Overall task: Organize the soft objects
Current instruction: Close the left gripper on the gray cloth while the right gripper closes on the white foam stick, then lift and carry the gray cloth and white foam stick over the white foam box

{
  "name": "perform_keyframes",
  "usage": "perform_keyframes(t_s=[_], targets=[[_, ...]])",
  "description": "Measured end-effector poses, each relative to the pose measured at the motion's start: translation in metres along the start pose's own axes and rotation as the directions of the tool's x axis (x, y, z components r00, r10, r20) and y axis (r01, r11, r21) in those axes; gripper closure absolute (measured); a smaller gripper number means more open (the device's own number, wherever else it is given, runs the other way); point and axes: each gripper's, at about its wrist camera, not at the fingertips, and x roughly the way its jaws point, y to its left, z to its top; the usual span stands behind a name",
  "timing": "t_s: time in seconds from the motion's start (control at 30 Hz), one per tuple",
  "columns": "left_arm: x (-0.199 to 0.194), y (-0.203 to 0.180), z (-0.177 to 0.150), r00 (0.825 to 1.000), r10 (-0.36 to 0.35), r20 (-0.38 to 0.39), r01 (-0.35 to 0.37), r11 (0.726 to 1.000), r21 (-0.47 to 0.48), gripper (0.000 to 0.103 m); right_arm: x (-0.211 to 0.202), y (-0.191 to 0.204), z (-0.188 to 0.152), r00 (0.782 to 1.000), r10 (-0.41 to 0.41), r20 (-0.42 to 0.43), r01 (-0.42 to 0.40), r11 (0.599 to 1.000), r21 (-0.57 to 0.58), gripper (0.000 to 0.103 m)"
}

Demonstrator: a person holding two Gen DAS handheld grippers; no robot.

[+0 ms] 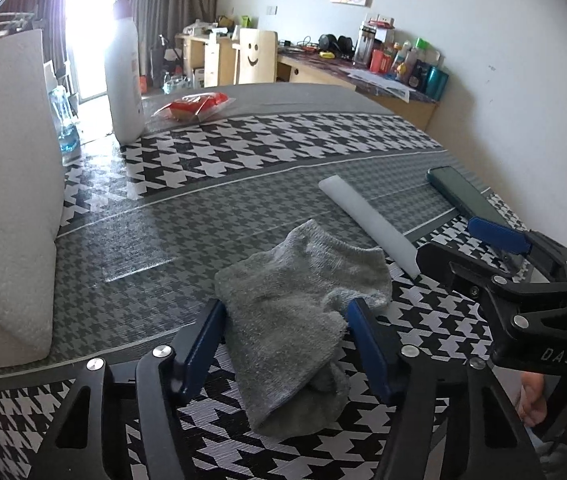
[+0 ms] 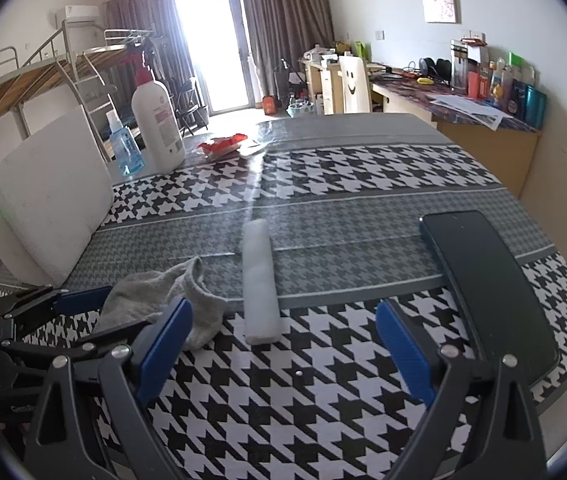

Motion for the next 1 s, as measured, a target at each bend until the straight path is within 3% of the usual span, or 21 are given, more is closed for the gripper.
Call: perform_keyframes(t_s=[0.17, 0.27, 0.43, 0.5, 0.63, 0.8, 1.0], targets=[[0.002, -0.005, 0.001, 0.999, 0.037, -0.006, -0.037, 0.999, 0.023, 0.043, 0.004, 0.003, -0.001, 1.000, -0.001, -0.012, 0.001, 1.000, -0.015, 0.009], [0.003, -0.005, 0.001, 0.999, 0.051, -0.006, -0.051, 0.998, 0.028, 0.050, 0.008, 0.004, -0.003, 1.000, -0.004, -0.029, 0.003, 1.000, -0.023, 0.013], [0.002, 0.002, 0.004, 1.000, 0.024, 0.001, -0.024, 1.000, 0.014, 0.075, 0.011, 0.005, -0.004, 0.999, -0.002, -0.042, 0.001, 1.000, -0.021, 0.018], [0.000, 0.006, 0.005, 1.000, 0.011, 0.010, -0.011, 1.000, 0.004, 0.078, 0.013, 0.007, -0.004, 0.999, -0.006, -0.051, 0.004, 1.000, -0.031, 0.023], [-0.008, 0.006, 0.005, 0.999, 0.014, 0.044, -0.015, 1.000, 0.013, 0.080, 0.015, 0.011, -0.005, 0.998, -0.006, -0.066, 0.003, 0.999, -0.039, 0.030], [-0.013, 0.008, 0.006, 0.998, 0.008, 0.059, -0.008, 1.000, 0.016, 0.080, 0.021, 0.013, -0.005, 0.996, 0.000, -0.089, -0.004, 0.999, -0.044, 0.047], [-0.018, 0.008, 0.004, 0.997, 0.017, 0.071, -0.019, 1.000, 0.022, 0.080, 0.023, 0.017, -0.006, 0.995, -0.034, -0.094, 0.028, 0.997, -0.067, 0.054]])
